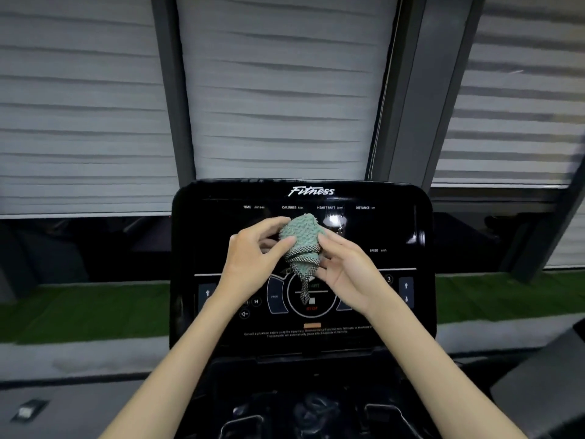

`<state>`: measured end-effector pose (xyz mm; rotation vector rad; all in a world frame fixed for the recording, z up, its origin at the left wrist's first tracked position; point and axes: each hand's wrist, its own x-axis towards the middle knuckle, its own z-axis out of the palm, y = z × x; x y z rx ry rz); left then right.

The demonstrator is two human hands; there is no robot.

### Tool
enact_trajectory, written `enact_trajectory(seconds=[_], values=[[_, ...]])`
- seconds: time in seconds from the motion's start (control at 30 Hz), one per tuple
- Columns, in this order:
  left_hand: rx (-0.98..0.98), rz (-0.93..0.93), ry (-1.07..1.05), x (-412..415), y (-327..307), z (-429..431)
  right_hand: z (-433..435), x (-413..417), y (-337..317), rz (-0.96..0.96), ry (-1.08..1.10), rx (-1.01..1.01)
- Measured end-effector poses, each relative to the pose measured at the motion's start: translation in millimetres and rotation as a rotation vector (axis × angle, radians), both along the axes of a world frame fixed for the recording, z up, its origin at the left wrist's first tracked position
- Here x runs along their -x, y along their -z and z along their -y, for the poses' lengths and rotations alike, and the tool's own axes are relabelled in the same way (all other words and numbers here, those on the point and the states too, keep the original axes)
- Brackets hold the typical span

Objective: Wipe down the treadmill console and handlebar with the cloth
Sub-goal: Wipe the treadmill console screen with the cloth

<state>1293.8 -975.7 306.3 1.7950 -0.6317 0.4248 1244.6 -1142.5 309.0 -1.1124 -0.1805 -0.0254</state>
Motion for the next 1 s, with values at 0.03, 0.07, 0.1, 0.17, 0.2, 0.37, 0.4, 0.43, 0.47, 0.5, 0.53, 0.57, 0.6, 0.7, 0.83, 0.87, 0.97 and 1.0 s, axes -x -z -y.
enact_trajectory(seconds=[0.03, 0.07, 0.1, 0.17, 0.2, 0.37, 0.4, 0.43, 0.47, 0.5, 0.53, 0.57, 0.6, 0.7, 0.83, 0.87, 0.97, 1.0], values=[[0.01, -0.017, -0.003, 4, 2, -2, -1, 5, 2, -0.005, 0.003, 0.023], [0.018, -0.025, -0.009, 7, 5, -5, -2, 10, 5, -0.007, 0.017, 0.067], [0.019, -0.019, -0.015, 12, 9, -8, -3, 15, 7, -0.007, 0.04, 0.124], [-0.059, 0.067, -0.037, 20, 19, -11, -5, 23, 12, -0.004, 0.105, 0.261], [-0.121, 0.119, -0.045, 24, 24, -13, -7, 26, 15, -0.002, 0.139, 0.332], [-0.199, -0.046, 0.034, 46, 47, -23, -17, 39, 26, 0.005, 0.256, 0.488], [-0.219, -0.073, 0.04, 51, 50, -25, -19, 41, 28, 0.004, 0.252, 0.508], [-0.226, -0.095, 0.041, 56, 54, -26, -21, 44, 31, -0.001, 0.236, 0.519], [-0.223, -0.118, 0.043, 59, 58, -27, -22, 47, 34, -0.005, 0.221, 0.525], [-0.208, -0.153, 0.047, 62, 61, -28, -23, 49, 36, -0.006, 0.209, 0.531], [-0.184, -0.189, 0.053, 63, 63, -30, -23, 51, 39, -0.004, 0.201, 0.537], [-0.159, -0.223, 0.061, 63, 66, -32, -24, 53, 41, -0.005, 0.193, 0.538], [-0.138, -0.243, 0.063, 63, 68, -34, -24, 55, 43, -0.01, 0.184, 0.538], [-0.045, -0.306, 0.019, 63, 71, -40, -23, 60, 49, -0.029, 0.167, 0.553], [0.279, -0.541, 0.063, 71, 74, -43, -19, 63, 55, -0.062, 0.158, 0.59], [0.36, -0.591, 0.121, 74, 73, -43, -18, 63, 57, -0.089, 0.145, 0.553], [0.457, -0.665, 0.239, 81, 74, -42, -18, 67, 61, -0.166, 0.088, 0.373], [0.438, -0.679, 0.248, 83, 75, -41, -18, 68, 63, -0.179, 0.078, 0.323]])
